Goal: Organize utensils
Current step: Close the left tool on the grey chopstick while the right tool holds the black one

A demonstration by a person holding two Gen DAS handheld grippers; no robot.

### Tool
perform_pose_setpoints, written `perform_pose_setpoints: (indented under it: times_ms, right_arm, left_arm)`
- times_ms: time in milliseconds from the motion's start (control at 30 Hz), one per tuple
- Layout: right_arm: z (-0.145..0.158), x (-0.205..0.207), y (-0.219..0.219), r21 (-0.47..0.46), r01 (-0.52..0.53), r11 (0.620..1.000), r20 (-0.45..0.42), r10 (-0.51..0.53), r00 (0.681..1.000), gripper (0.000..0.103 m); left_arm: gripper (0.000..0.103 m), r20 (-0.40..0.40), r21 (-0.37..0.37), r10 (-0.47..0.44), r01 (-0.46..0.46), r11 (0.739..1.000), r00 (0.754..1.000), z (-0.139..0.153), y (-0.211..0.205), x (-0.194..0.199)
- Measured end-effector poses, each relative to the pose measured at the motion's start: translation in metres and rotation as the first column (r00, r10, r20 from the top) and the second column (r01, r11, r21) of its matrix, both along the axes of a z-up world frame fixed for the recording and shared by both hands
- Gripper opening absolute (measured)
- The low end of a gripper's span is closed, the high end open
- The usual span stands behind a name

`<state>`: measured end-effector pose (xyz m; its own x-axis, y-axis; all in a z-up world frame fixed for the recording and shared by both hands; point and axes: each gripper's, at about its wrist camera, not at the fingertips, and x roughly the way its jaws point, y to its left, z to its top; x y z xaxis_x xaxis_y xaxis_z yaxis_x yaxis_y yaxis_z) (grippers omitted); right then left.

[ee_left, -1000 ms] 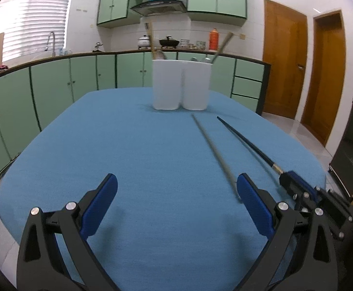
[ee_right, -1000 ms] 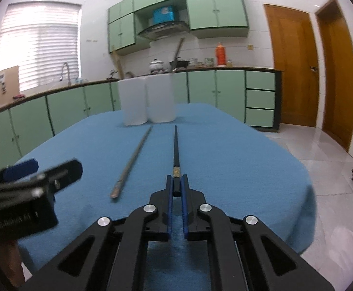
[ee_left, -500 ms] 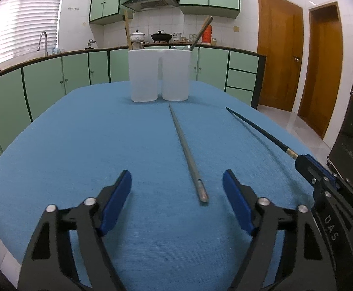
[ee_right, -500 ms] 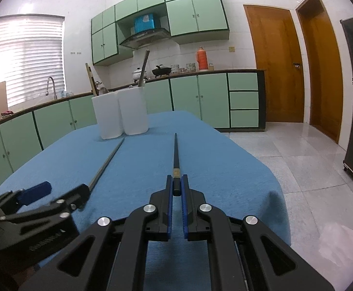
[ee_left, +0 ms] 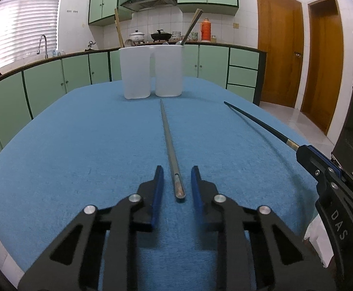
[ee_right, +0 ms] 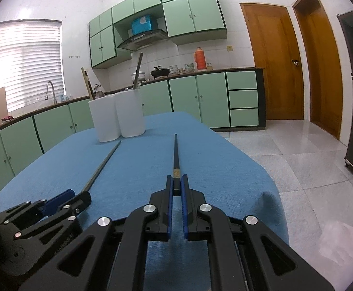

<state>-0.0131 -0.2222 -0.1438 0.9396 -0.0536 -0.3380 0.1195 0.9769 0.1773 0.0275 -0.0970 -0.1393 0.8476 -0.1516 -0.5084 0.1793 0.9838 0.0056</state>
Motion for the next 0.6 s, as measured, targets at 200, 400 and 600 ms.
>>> perform_pose_setpoints:
  times_ms: [200,400,600]
  right_arm:
    - [0.001,0.000,-0.001,0.001,0.000,1.000,0.000,0.000,1.000,0.006]
    - [0.003,-0.002,-0.002,-0.006,0.000,1.000,0.006,0.000,1.000,0.006]
    - [0.008,-0.004,-0.002,-0.023,0.002,1.000,0.026,-0.002,1.000,0.006]
  left_arm:
    - [0.010,-0.001,0.014,-0.001,0.001,1.000,1.000,0.000,-0.003,-0.001]
    - [0.007,0.001,0.011,-0.002,0.002,1.000,1.000,0.001,-0.002,-0.001]
    - [0.007,0.042,0.025,-0.005,0.004,1.000,0.999,0.011,-0.001,-0.005]
